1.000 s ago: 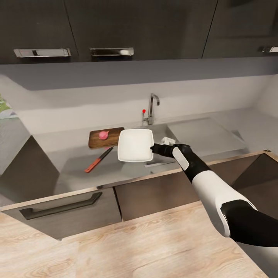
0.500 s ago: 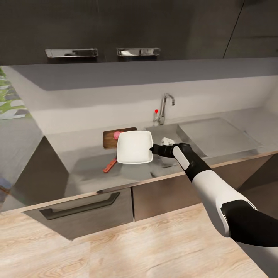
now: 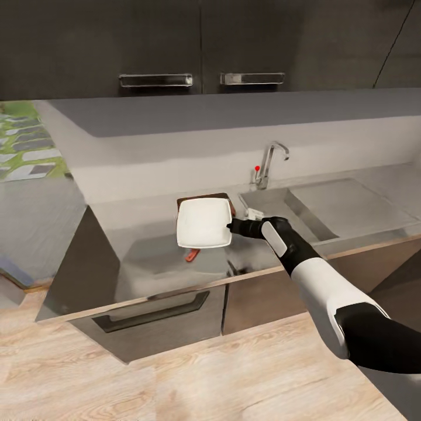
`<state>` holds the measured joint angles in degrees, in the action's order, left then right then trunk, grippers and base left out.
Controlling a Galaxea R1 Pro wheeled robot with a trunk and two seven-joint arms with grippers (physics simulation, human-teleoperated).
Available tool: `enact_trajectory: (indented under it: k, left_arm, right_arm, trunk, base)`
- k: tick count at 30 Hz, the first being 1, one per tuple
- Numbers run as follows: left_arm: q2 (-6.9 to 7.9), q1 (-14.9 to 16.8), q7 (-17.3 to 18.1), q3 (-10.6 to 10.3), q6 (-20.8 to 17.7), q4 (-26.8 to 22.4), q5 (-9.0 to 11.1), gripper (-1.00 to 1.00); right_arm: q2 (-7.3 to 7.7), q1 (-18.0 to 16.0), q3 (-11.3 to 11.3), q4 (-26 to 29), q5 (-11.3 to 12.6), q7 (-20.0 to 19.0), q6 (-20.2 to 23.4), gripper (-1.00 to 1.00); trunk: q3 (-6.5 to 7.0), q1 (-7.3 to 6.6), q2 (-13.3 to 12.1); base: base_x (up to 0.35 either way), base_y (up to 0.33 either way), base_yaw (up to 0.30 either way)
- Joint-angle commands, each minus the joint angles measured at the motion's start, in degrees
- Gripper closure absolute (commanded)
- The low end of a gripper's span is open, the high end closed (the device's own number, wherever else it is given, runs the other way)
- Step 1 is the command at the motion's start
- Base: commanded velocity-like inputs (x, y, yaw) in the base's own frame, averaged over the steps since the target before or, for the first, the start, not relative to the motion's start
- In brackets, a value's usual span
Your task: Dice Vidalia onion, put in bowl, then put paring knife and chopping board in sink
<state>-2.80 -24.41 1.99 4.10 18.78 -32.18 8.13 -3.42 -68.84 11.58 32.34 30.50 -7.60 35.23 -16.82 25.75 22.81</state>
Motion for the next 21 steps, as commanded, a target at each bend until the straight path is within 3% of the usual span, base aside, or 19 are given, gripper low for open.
enact_trajectory:
  k: [1,16,21]
  left_arm:
    - [-0.03,0.0,0.2,0.1,0.0,-0.1,0.4,-1.0]
    - [-0.05,0.0,0.2,0.1,0.0,-0.1,0.4,-1.0]
    - [-0.04,0.0,0.2,0.1,0.0,-0.1,0.4,-1.0]
  right_arm:
    - [-0.01,-0.1,0.0,0.0,0.0,-0.2,0.2,1.0]
    - [-0.01,-0.1,0.0,0.0,0.0,-0.2,0.2,1.0]
    - [0.01,-0.1,0.0,-0.1,-0.1,-0.2,0.2,1.0]
  trunk:
    - [-0.09,0.04,0.1]
    - [-0.09,0.04,0.1]
    - [-0.09,0.04,0.1]
  base:
    - [0.0,0.313,0.144]
    - [0.0,0.312,0.271]
    - [0.0,0.258,0.092]
